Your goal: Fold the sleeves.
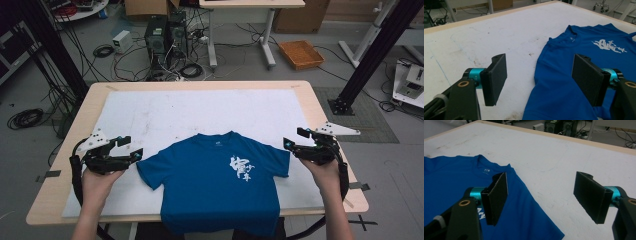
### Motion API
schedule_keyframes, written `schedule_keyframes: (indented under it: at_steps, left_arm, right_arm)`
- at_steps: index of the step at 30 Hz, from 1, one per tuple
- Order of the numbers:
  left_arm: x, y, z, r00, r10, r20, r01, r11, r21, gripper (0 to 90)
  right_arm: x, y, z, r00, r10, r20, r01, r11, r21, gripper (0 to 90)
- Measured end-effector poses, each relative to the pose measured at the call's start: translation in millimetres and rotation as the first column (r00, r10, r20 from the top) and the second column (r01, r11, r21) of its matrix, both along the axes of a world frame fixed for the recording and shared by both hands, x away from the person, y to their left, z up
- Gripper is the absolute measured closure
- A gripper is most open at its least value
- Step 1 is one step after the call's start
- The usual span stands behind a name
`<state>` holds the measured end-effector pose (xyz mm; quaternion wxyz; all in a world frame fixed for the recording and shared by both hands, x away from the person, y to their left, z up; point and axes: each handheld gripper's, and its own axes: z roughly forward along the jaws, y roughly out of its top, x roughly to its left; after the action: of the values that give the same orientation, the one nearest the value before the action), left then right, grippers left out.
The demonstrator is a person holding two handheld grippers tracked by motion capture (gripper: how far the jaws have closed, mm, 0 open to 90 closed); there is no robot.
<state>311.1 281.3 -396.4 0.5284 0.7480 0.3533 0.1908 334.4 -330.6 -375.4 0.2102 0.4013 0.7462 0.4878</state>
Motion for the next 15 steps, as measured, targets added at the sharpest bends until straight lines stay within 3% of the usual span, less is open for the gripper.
schedule_keyframes:
  at_steps: [15]
  left_arm:
    - [0.9,3.3,-4.0,0.9996,-0.005,-0.027,0.005,0.9999,-0.011,28.5]
  right_arm:
    - [1.0,-0.4,0.5,0.9999,-0.014,0.001,0.014,1.000,0.001,27.2]
